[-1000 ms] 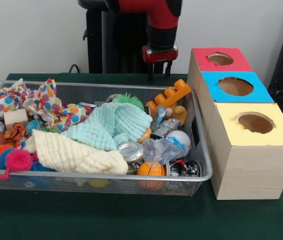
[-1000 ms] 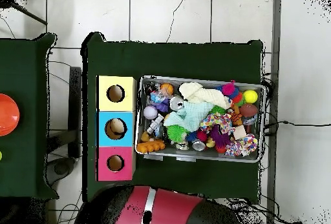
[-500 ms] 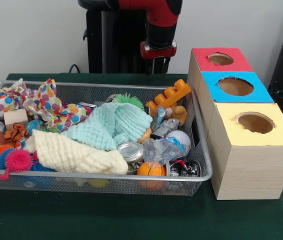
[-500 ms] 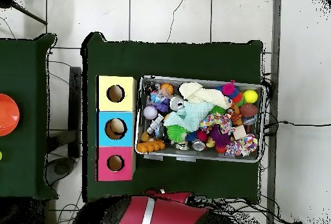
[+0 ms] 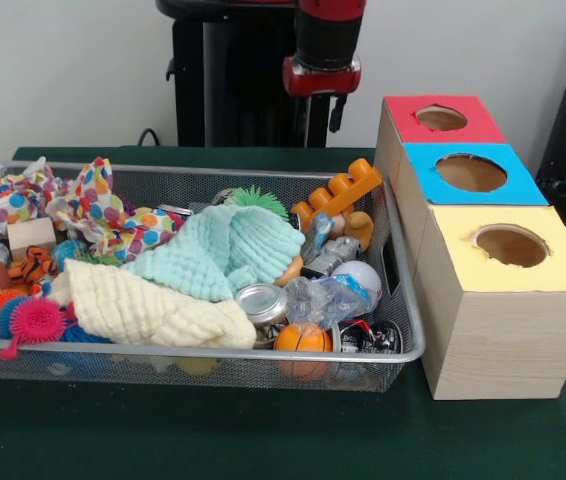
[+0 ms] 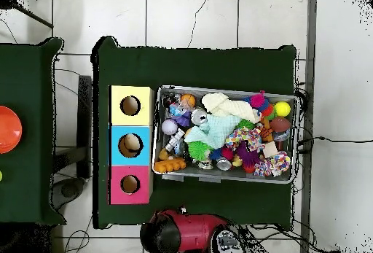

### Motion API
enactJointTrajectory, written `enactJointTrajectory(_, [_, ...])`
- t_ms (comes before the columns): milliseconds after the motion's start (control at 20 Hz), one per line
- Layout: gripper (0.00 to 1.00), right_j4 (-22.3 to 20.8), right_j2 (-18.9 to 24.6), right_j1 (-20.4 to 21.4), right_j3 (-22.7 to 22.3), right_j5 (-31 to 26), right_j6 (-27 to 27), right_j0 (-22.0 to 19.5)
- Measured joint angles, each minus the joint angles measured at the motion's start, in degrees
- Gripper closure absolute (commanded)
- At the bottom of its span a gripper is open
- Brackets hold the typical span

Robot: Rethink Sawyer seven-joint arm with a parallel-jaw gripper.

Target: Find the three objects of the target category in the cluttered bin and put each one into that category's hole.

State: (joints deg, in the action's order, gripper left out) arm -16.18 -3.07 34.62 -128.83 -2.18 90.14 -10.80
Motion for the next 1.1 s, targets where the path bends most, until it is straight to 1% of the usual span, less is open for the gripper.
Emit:
enactJointTrajectory(200, [0.0,1.49,1.13,4.47,-2.68,-2.0,0.0,-0.85])
enactJointTrajectory(300, [0.0,1.81,1.35,5.79,-3.65,-2.34,0.0,-0.99])
enactJointTrajectory(400, [0.0,2.3,1.51,8.72,-6.34,-2.52,0.0,-0.99])
enactJointTrajectory(550, [0.0,2.3,1.51,9.88,-7.98,-2.52,0.01,-0.95])
enactJointTrajectory(600, [0.0,2.32,1.5,10.34,-9.69,-2.39,0.01,-0.84])
enactJointTrajectory(700, [0.0,2.32,1.47,10.24,-10.6,-2.1,0.01,-0.65])
enactJointTrajectory(800, [0.0,2.32,1.45,9.17,-12.11,-1.1,0.01,-0.05])
enactJointTrajectory(900, [0.0,2.32,1.45,8.39,-12.25,-0.81,0.01,0.15])
enactJointTrajectory(950, [0.0,2.33,1.49,6.57,-12.07,-0.54,0.01,0.35])
enactJointTrajectory(1100, [0.0,2.35,1.49,4.11,-11.34,-0.52,0.01,0.56])
